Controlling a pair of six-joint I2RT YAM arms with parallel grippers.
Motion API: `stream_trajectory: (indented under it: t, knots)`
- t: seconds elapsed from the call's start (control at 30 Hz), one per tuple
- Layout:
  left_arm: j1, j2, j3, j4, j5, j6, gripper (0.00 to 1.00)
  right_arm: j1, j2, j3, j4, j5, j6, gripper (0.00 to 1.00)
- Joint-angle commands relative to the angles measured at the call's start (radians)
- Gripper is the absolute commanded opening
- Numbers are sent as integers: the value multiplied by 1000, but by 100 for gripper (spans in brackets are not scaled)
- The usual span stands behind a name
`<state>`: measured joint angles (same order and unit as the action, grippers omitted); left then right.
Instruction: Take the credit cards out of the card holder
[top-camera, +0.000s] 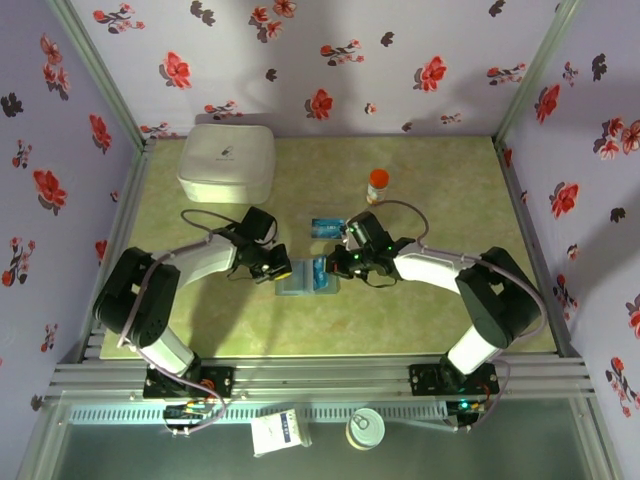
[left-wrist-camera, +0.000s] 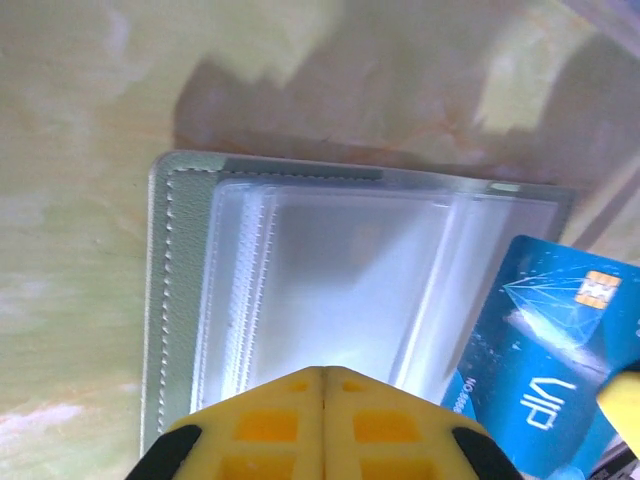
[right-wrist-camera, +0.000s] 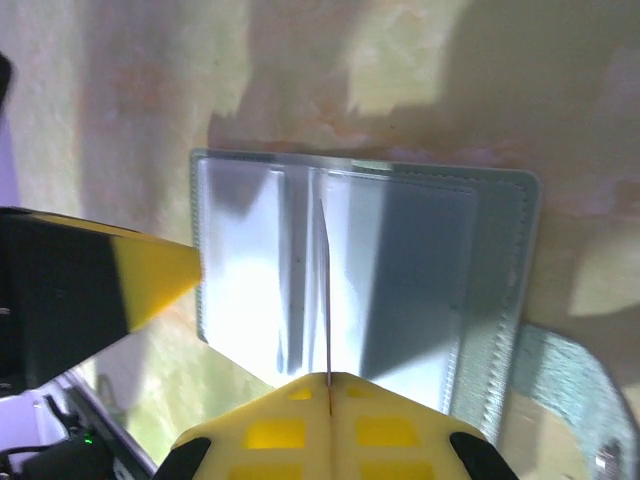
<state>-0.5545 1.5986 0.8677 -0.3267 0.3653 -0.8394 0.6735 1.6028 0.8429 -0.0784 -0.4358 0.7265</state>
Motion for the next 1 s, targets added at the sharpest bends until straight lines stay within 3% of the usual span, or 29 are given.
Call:
stream_trajectory:
  t: [0.0,0.2,0.3,0.37,0.57,0.73,0.97]
  knots:
    - [0,-60,-11,-22,-23,-15,7,-8,-22,97,-188,52,-214,2]
    - [11,-113,-46,-19,-40,-22,9,-8,25,279,-497,137,-659,0]
    - [12,-137,-65,-22,-62,-24,10,-9,53,365,-656,133,-917,4]
    - [13,-155,-79,-16,-65,-30,10,-15,73,424,-724,172,-1073,0]
    - [15,-204,-116,-21,-85,-38,11,-29,112,561,-819,236,-1425,0]
    - [16,-243,-155,-19,-96,-53,12,-35,171,648,-844,312,-1578,0]
    - [16,-264,-176,-18,-100,-72,16,-52,333,887,-946,297,-1636,0]
